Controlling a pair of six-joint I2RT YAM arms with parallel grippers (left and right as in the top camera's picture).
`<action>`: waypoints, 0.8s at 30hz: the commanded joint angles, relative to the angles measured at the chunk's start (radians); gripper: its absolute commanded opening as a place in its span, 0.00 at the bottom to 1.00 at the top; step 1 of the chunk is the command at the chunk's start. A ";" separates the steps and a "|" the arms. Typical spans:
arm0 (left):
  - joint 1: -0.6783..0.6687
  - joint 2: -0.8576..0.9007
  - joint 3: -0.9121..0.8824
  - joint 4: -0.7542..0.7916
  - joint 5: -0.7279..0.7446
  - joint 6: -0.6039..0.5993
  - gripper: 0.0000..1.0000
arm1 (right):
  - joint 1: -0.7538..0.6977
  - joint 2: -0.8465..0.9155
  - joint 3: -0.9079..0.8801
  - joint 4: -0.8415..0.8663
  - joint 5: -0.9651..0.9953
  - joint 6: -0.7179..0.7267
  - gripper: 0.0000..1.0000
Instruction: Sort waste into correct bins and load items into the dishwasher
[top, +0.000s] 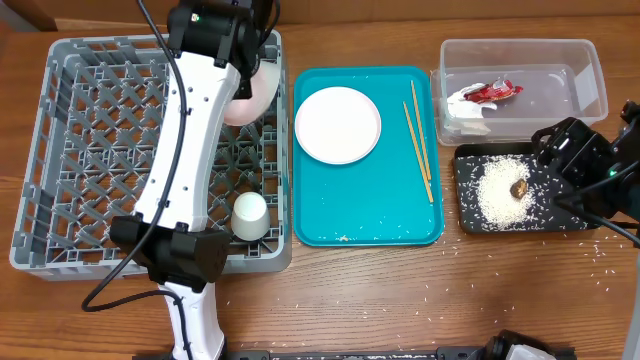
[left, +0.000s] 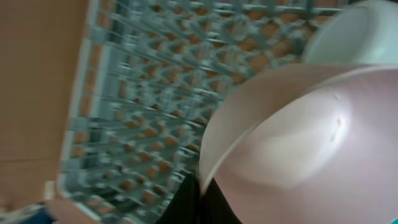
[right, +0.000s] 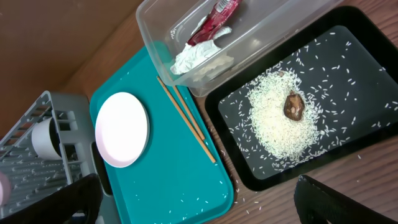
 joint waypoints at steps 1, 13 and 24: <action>-0.009 0.010 -0.037 -0.002 -0.222 0.048 0.04 | -0.004 0.003 0.012 0.003 -0.003 0.001 1.00; -0.060 0.010 -0.354 -0.002 -0.306 -0.106 0.04 | -0.004 0.003 0.012 0.002 -0.003 0.001 1.00; -0.132 0.010 -0.477 -0.002 -0.482 -0.268 0.04 | -0.004 0.003 0.012 0.003 -0.003 0.001 1.00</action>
